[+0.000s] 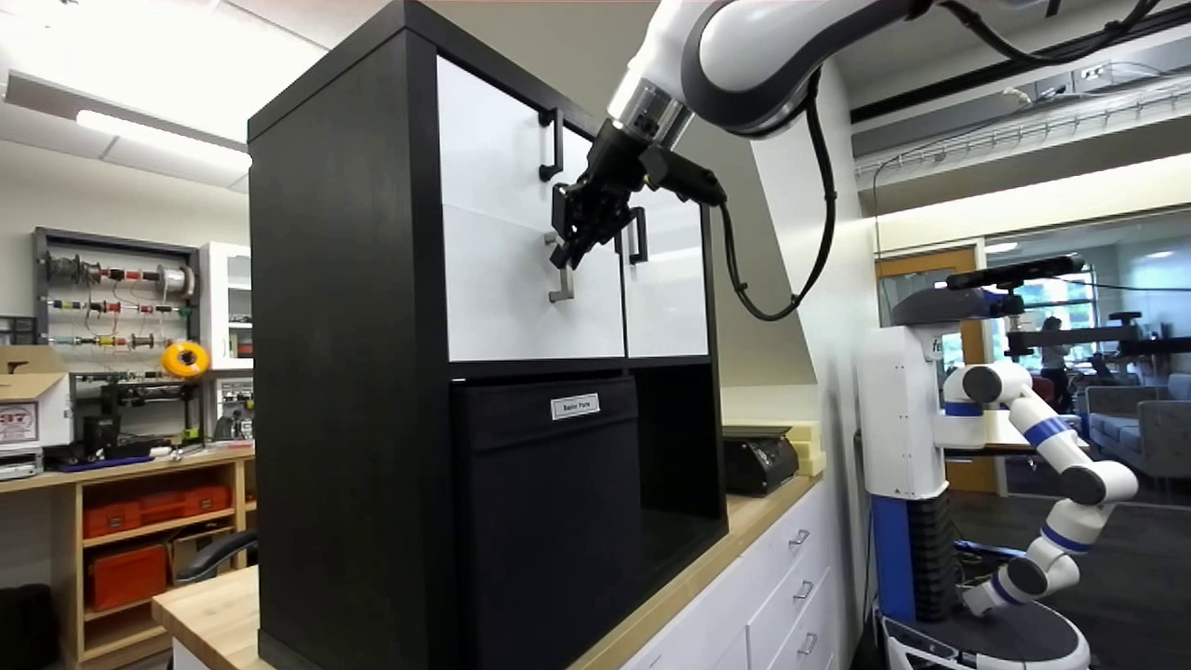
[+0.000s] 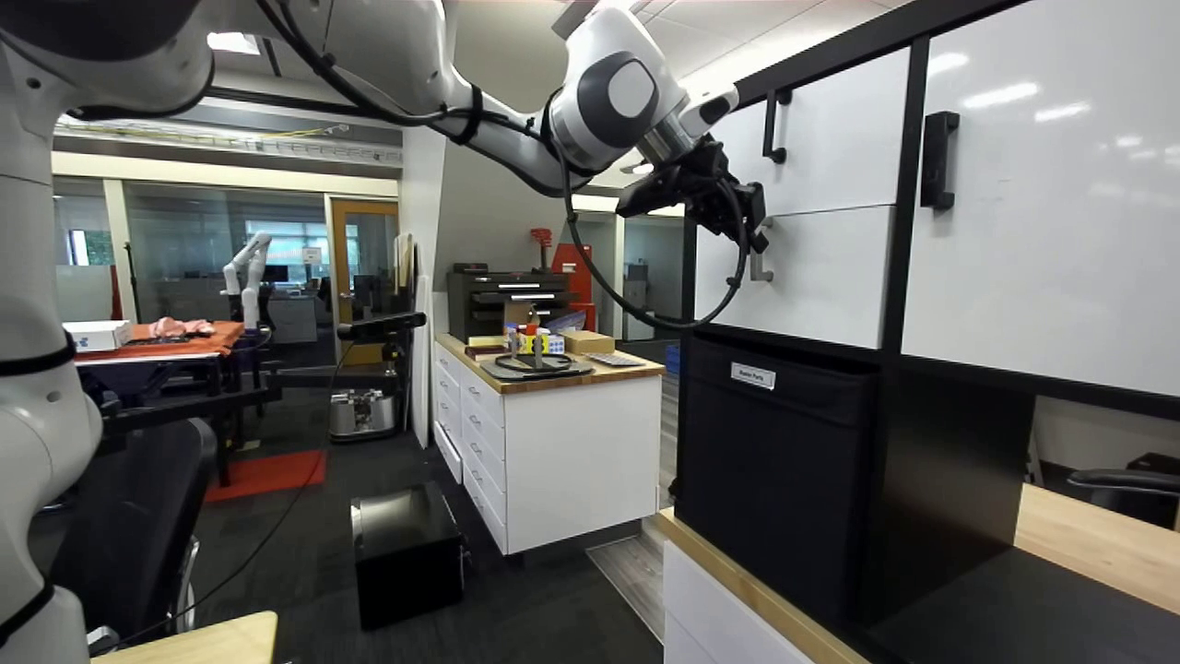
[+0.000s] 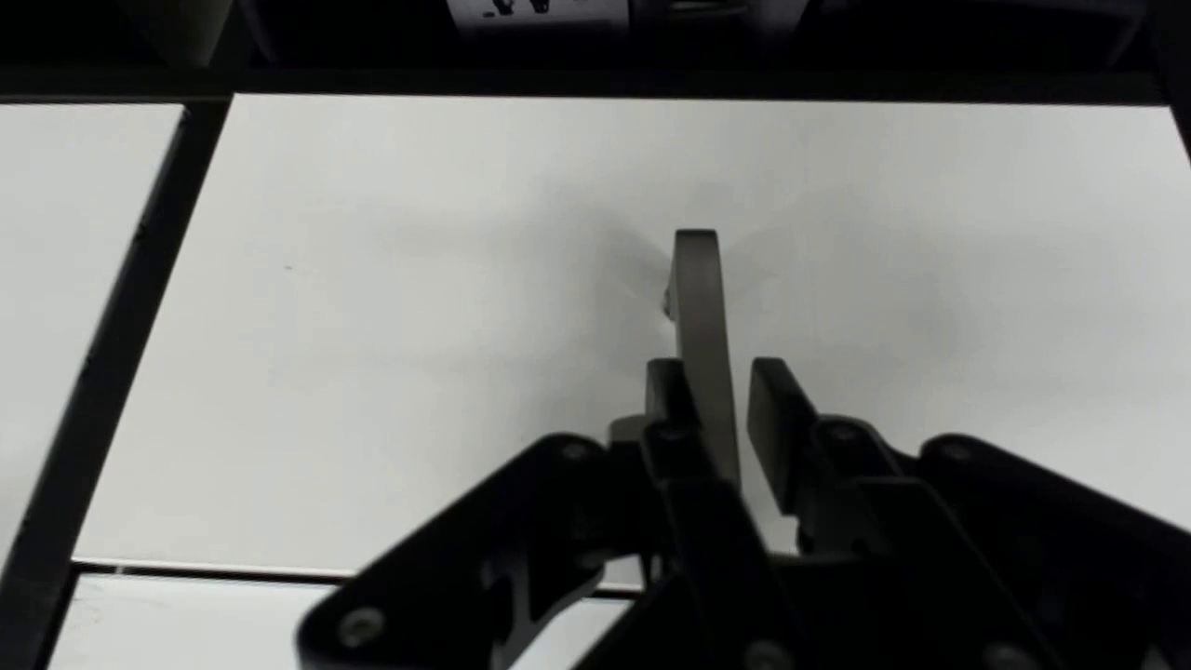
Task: Close the bottom drawer
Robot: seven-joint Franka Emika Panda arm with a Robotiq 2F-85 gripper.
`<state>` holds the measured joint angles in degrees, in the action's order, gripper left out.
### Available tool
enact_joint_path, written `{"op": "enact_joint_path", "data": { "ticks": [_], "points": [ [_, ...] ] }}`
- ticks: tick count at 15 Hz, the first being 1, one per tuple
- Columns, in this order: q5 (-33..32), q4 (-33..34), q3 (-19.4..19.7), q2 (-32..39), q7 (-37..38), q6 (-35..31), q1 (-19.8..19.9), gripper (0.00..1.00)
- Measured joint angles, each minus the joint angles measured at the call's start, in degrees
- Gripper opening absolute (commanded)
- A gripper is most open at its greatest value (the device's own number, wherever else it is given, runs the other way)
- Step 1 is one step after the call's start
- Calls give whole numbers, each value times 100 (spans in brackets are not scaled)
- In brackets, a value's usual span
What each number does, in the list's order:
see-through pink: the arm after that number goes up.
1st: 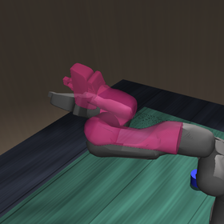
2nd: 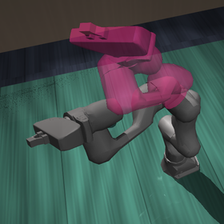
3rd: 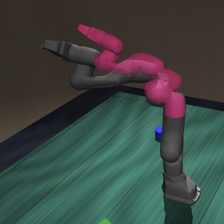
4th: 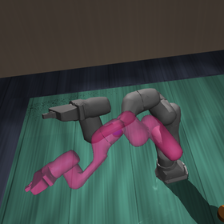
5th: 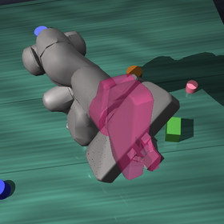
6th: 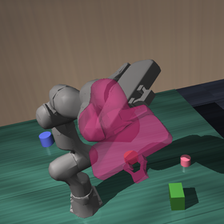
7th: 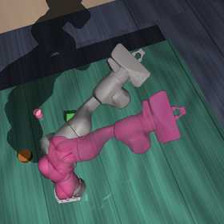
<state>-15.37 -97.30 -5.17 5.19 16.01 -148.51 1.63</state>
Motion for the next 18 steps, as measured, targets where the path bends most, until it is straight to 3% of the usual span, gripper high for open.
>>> {"op": "enact_joint_path", "data": {
  "ticks": [7,12,18],
  "points": [
    [-187,251,81,-65,207,787,-356,97],
    [-226,285,61,-206,307,1462,-564,100],
    [-18,290,-63,-347,263,3077,-661,100]
  ]
}}
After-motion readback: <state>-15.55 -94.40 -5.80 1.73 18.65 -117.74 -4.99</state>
